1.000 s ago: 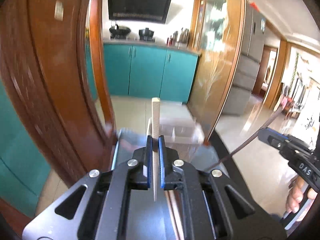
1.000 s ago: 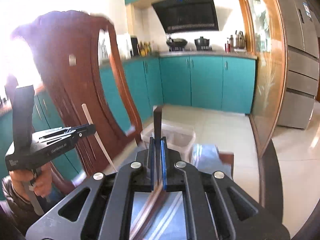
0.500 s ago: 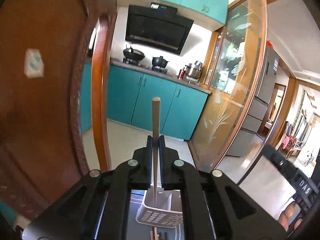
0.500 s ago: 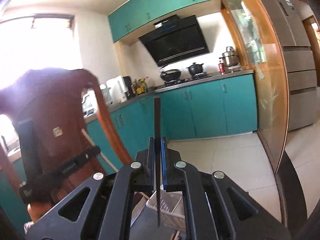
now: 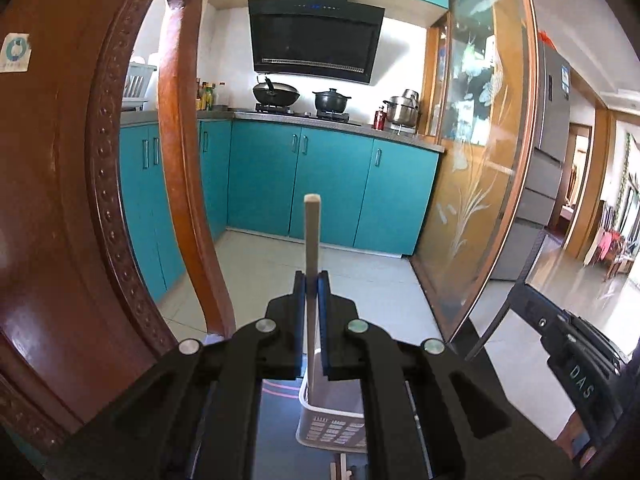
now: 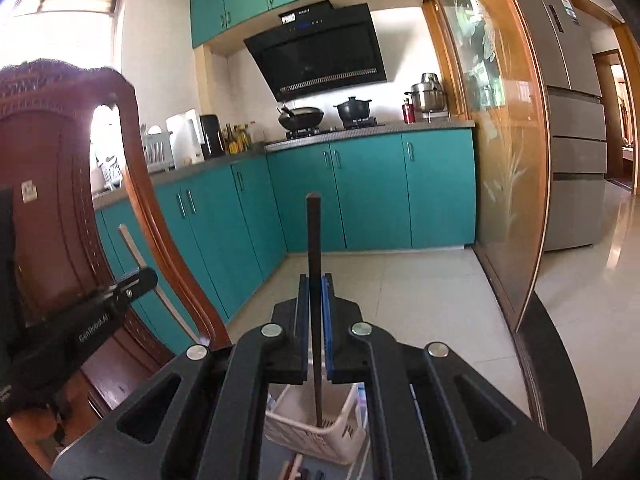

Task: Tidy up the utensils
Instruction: 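Lift both held chopsticks and lower them upright into the white caddy, then open both tools to release the chopsticks inside the caddy, then grasp another light wooden chopstick with the left tool while the right tool approaches the pile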

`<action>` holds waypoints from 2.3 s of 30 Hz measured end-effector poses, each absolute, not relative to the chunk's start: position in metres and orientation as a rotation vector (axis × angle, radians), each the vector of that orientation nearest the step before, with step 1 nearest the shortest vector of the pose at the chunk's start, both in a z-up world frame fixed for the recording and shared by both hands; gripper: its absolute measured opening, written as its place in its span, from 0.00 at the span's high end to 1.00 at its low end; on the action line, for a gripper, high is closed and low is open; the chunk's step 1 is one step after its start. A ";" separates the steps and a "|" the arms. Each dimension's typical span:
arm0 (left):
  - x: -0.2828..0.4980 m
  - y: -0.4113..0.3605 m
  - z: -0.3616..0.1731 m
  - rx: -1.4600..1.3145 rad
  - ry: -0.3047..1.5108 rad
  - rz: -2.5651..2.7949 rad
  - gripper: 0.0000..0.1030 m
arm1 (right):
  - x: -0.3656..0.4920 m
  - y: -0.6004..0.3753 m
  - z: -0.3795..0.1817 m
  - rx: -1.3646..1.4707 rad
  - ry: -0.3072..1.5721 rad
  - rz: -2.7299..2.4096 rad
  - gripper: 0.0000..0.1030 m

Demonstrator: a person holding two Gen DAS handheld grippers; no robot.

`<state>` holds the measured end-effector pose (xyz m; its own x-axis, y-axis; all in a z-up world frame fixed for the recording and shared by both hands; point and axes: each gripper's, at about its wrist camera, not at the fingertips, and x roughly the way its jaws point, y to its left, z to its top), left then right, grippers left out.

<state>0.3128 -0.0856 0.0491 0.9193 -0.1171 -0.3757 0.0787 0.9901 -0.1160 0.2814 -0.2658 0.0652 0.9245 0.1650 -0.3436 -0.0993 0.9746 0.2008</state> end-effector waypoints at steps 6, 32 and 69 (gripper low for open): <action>0.305 -0.088 0.039 -0.074 0.402 -0.103 0.93 | 0.272 -0.260 0.054 0.141 0.380 0.130 0.94; 0.295 -0.093 0.019 -0.015 0.411 -0.097 0.86 | 0.237 -0.257 0.055 0.114 0.352 0.160 0.73; 0.295 -0.082 -0.077 0.108 0.682 -0.065 0.63 | 0.259 -0.195 -0.151 0.050 1.107 0.269 0.83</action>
<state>0.2948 -0.0816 -0.0770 0.7749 -0.0246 -0.6316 0.0950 0.9924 0.0779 0.2588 -0.1946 -0.1513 0.4180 0.2396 -0.8763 -0.1896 0.9664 0.1737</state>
